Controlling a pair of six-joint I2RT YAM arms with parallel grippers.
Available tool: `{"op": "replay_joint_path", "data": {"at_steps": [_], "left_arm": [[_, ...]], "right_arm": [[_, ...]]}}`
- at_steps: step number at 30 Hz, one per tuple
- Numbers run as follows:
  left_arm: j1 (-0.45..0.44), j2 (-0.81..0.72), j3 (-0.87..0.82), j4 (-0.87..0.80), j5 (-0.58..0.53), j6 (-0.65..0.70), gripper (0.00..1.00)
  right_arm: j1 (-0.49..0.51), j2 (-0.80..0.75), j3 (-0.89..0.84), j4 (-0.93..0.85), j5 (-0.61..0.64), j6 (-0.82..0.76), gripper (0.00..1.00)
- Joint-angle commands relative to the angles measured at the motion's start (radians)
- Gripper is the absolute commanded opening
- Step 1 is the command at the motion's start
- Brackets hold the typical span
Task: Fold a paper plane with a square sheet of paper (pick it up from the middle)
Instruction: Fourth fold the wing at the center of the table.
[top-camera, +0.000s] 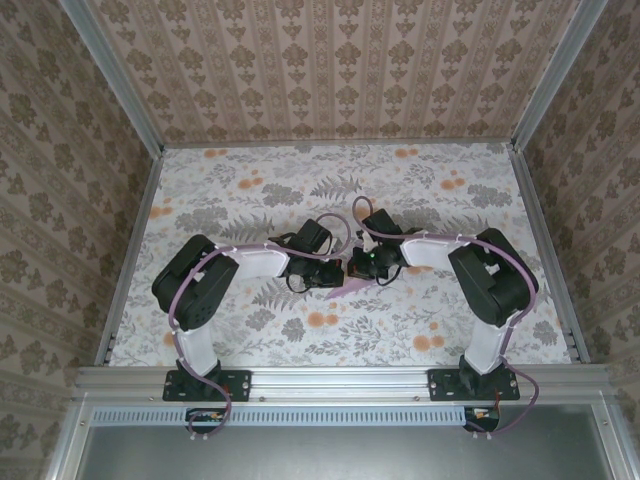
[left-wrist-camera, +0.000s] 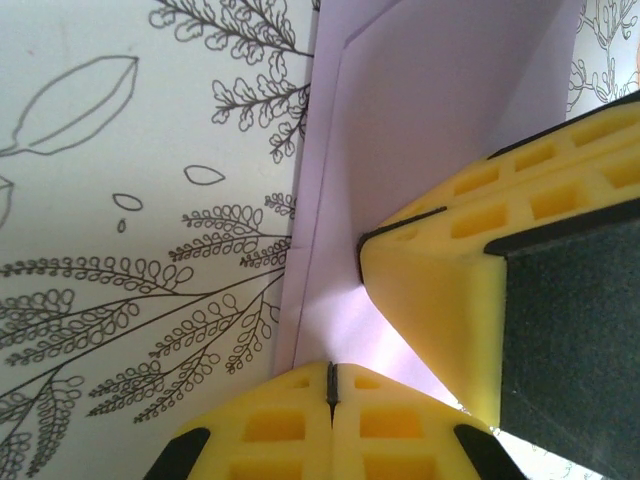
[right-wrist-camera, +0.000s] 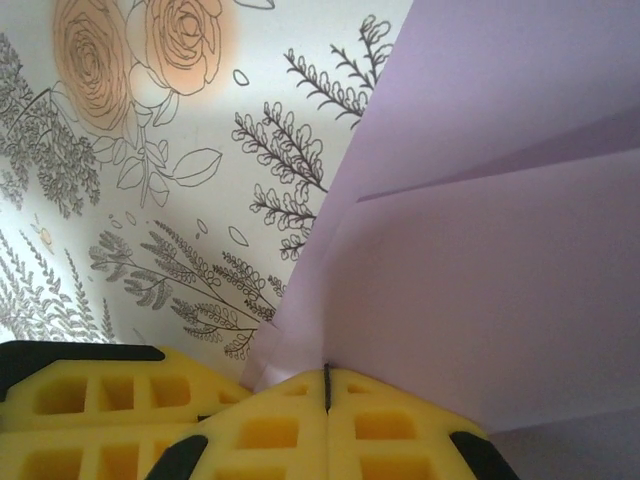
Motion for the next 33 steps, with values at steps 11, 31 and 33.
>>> {"op": "replay_joint_path", "data": {"at_steps": [11, 31, 33], "left_arm": [[-0.007, 0.044, -0.081, -0.139, -0.075, 0.003, 0.00], [-0.008, 0.049, -0.079, -0.125, -0.072, -0.019, 0.00], [-0.008, 0.049, -0.079, -0.128, -0.072, -0.018, 0.00]], "right_arm": [[-0.117, 0.012, -0.037, 0.064, -0.031, -0.132, 0.00], [0.023, -0.074, -0.186, 0.305, -0.056, -0.036, 0.00], [0.020, -0.053, -0.181, 0.298, -0.048, -0.040, 0.00]]}}
